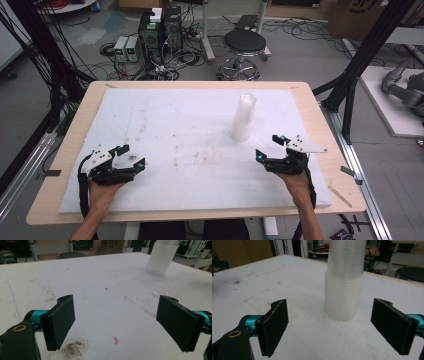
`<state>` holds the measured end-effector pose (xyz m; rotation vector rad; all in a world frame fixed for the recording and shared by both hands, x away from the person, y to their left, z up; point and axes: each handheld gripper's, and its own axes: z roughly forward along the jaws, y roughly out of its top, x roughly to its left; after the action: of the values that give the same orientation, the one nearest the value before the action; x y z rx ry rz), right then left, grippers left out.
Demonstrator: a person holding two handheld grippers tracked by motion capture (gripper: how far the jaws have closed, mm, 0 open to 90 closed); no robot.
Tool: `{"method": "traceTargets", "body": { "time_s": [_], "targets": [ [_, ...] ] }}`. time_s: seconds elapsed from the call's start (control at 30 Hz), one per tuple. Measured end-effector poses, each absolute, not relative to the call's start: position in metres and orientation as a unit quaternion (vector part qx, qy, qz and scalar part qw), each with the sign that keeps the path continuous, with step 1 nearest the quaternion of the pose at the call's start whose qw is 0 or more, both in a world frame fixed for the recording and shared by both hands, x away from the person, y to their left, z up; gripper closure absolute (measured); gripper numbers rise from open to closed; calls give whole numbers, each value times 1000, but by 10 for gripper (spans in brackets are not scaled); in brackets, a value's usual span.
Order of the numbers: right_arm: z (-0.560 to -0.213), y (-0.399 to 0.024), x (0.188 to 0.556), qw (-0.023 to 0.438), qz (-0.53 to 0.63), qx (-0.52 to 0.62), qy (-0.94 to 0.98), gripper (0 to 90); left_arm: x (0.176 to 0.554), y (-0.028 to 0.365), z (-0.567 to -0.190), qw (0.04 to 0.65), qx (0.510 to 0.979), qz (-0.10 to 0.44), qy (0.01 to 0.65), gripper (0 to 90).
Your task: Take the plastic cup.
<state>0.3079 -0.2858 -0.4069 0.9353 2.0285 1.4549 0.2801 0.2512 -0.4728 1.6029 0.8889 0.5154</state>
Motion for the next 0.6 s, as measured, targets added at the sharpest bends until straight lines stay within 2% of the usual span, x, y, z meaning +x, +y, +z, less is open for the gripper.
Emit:
{"method": "traceTargets", "body": {
  "time_s": [0.27,0.6],
  "targets": [
    [-352,-288,325,238,525,319,752,144,281,252,-473,581,686,215,381,153],
    [-313,-280,359,216,493,292,791,144,282,253,-473,582,687,211,380,153]
  ]
}}
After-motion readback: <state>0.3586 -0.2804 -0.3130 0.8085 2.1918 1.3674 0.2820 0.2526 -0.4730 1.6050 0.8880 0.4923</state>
